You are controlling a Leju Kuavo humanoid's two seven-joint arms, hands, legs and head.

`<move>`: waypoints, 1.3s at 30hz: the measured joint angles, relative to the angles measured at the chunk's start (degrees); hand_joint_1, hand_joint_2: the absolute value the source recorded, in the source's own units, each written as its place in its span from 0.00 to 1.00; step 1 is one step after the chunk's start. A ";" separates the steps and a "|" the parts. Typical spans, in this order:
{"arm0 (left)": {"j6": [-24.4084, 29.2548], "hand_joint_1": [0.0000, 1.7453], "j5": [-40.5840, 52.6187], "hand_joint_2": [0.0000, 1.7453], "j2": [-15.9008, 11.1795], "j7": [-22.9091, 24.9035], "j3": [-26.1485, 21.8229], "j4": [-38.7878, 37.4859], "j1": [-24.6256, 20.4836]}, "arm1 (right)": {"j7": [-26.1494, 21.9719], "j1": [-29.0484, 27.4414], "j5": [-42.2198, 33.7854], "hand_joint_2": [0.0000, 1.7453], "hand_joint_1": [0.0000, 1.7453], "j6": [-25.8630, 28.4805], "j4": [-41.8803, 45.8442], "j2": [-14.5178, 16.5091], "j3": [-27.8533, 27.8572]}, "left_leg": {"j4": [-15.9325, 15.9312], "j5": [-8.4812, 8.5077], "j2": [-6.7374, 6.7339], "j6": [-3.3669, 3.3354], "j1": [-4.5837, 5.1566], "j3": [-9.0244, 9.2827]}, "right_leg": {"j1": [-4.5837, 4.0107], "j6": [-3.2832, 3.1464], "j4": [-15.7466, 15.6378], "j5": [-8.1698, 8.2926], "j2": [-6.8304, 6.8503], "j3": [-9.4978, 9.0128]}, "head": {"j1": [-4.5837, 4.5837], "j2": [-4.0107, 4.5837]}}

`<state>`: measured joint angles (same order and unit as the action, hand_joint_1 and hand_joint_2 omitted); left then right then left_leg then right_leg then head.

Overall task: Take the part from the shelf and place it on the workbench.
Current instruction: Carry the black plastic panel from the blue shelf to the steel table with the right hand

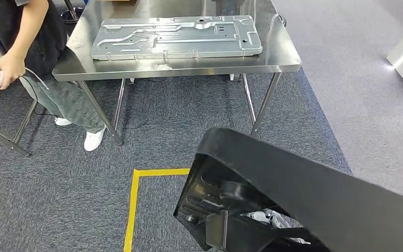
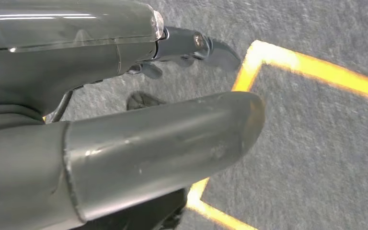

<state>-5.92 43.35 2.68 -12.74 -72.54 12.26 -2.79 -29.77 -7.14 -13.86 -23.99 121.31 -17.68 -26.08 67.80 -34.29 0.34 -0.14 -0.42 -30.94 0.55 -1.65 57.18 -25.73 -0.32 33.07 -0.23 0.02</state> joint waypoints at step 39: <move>-0.61 0.00 0.44 0.00 -0.31 -0.32 -0.06 -0.02 0.29 | 0.00 1.34 -0.54 1.00 1.00 -0.73 -0.25 -0.17 0.37 | -8.14 8.23 -0.22 -0.46 -0.07 -4.16 | -0.21 1.12 -0.46 -5.23 -0.03 -6.06 | 0.08 0.00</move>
<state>-6.53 43.79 2.37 -13.06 -72.60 12.24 -2.50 -29.77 -5.80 -14.40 -24.72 121.07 -17.86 -25.70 59.66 -26.05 0.12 -0.61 -0.49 -35.10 0.34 -0.53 56.72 -30.96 -0.36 27.01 -0.15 0.02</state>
